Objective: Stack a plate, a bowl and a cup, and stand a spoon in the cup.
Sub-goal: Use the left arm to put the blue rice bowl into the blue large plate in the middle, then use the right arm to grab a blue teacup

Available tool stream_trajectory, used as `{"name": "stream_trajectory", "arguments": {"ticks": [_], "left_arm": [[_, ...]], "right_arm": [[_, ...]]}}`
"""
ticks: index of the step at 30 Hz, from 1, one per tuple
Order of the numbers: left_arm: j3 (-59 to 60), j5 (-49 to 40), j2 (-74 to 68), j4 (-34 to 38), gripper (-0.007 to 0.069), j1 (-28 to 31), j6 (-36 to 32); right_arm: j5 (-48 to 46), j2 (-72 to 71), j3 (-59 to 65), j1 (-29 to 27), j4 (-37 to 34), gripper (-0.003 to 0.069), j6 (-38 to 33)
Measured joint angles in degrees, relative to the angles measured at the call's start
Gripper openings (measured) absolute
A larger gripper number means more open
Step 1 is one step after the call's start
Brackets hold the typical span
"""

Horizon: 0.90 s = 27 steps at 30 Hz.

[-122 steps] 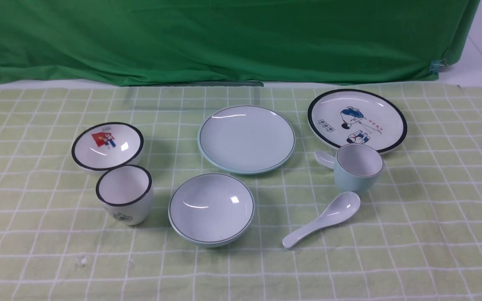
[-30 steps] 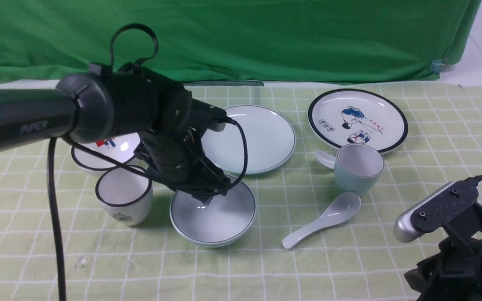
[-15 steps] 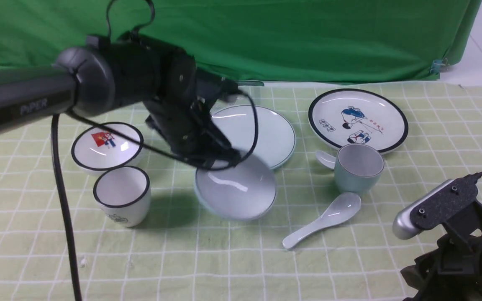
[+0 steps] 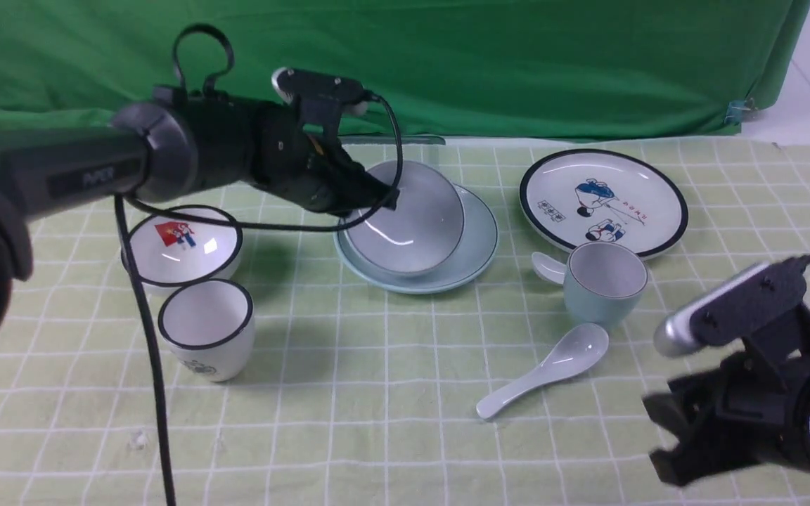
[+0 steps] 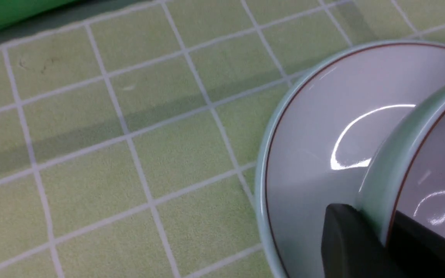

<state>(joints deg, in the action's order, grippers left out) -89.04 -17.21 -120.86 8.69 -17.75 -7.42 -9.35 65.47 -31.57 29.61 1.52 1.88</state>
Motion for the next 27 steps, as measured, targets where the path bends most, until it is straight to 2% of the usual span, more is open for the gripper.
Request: {"name": "stream_trajectory", "arguments": {"ticks": [4,8,9,13,16,17,21,23,27], "left_arm": [[0.0,0.41,-0.2,0.57,0.005,0.0,-2.03],[-0.21,-1.14,0.34,0.84,0.0149,0.0,-2.55],[-0.71,-4.13,1.38,1.08,0.0206,0.0,-2.55],[-4.21,-13.86,8.52,1.35,0.0353,0.0,-3.41],[-6.19,-19.79,17.27,1.35,0.0408,0.0,-3.62],[-6.29,-19.79,17.28,1.35,0.041,0.0,-3.62],[-6.65,-27.65,31.71,1.66,0.0393,0.0,-4.27],[-6.71,-31.41,37.73,1.8,0.035,0.0,-5.27],[-5.67,-39.66,48.1,1.4,0.0217,0.0,-6.39]], "right_arm": [[8.15,0.73,-0.64,0.0,0.0,0.0246,3.76],[7.06,3.53,-4.17,-0.89,0.05,0.0276,3.88],[4.33,5.52,-6.92,-2.07,0.05,0.03,2.96],[-4.44,12.34,-16.71,-7.29,0.05,0.0373,1.57],[-9.4,17.72,-24.07,-11.09,0.05,0.043,1.37],[-9.4,18.11,-24.53,-11.3,0.05,0.0434,1.37],[-12.77,26.32,-32.63,-13.31,0.05,0.0474,1.32],[-12.9,30.16,-35.5,-13.32,0.05,0.0477,1.32],[-13.48,37.25,-39.48,-13.32,0.05,0.045,1.32]]}}
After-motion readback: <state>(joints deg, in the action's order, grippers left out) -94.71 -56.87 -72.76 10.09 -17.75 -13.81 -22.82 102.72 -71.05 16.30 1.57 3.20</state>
